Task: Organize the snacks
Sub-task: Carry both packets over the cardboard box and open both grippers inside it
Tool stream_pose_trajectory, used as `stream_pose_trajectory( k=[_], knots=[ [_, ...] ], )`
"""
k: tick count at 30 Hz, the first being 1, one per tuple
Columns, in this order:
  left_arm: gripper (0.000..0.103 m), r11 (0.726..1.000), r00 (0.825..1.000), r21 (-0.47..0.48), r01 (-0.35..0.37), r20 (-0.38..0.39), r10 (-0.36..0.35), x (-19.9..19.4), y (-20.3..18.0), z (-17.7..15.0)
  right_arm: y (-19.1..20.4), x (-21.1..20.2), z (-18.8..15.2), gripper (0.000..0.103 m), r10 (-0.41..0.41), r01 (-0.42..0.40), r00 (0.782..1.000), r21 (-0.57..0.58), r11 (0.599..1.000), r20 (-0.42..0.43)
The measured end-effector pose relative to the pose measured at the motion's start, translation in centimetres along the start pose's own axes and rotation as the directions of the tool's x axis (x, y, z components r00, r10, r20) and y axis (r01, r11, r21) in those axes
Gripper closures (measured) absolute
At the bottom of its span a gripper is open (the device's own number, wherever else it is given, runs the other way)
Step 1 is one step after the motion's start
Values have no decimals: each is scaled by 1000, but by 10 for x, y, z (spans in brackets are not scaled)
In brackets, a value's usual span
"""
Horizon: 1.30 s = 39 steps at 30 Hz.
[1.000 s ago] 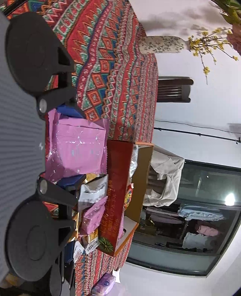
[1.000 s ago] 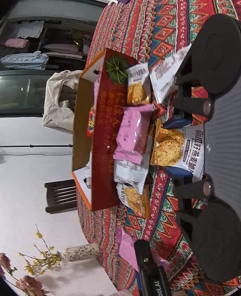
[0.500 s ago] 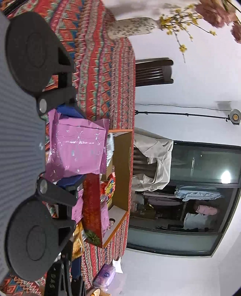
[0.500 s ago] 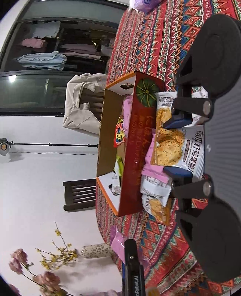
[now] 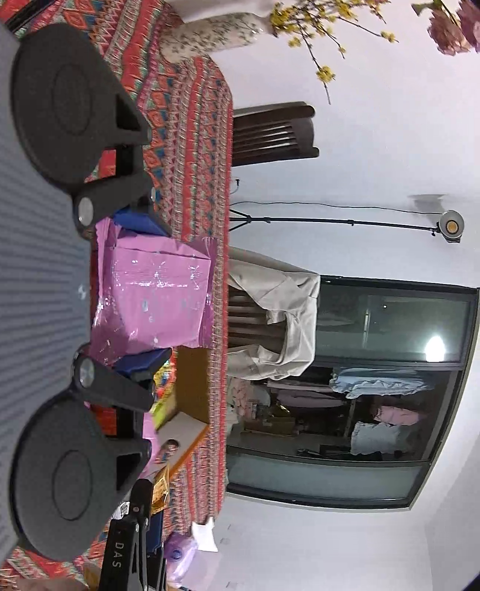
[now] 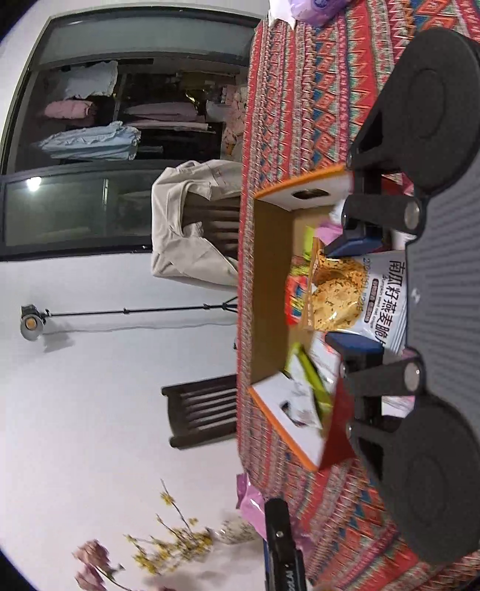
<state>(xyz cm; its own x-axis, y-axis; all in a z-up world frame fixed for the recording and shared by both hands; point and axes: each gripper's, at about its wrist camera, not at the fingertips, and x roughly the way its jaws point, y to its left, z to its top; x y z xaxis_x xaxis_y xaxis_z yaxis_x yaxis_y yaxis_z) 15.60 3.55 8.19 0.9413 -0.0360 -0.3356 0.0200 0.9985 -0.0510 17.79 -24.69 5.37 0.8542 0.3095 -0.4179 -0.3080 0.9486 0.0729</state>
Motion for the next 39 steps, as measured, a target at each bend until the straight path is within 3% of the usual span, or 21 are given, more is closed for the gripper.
stream_pose_trajectory(
  k=[7, 15, 19, 21, 26, 36, 37, 39],
  knots=[
    [39, 1000, 1000, -7, -4, 13, 4, 39, -14, 23, -19, 35, 28, 60, -23, 23, 1000, 46, 999, 11],
    [39, 1000, 1000, 7, -7, 2, 7, 94, -30, 36, -33, 81, 37, 61, -29, 27, 999, 93, 995, 22],
    [39, 999, 999, -15, -43, 13, 43, 113, -28, 27, -35, 90, 27, 60, -59, 56, 997, 62, 997, 52],
    [39, 999, 1000, -28, -26, 6, 26, 122, -25, 19, -38, 95, 25, 60, -49, 45, 998, 77, 996, 42],
    [39, 999, 997, -34, -27, -76, 25, 146, -15, 7, -34, 103, 14, 60, -61, 60, 998, 55, 997, 29],
    [38, 1000, 997, -11, -15, -73, 14, 146, -19, -2, -31, 108, 4, 60, -65, 64, 998, 44, 997, 19],
    [36, 1000, 998, -15, -12, -65, 11, 145, -19, -2, -30, 108, 3, 59, -64, 63, 998, 40, 997, 21],
    [10, 1000, 999, -27, -7, -33, 6, 140, -18, -3, -29, 106, 1, 55, -64, 63, 998, 37, 997, 25]
  ],
)
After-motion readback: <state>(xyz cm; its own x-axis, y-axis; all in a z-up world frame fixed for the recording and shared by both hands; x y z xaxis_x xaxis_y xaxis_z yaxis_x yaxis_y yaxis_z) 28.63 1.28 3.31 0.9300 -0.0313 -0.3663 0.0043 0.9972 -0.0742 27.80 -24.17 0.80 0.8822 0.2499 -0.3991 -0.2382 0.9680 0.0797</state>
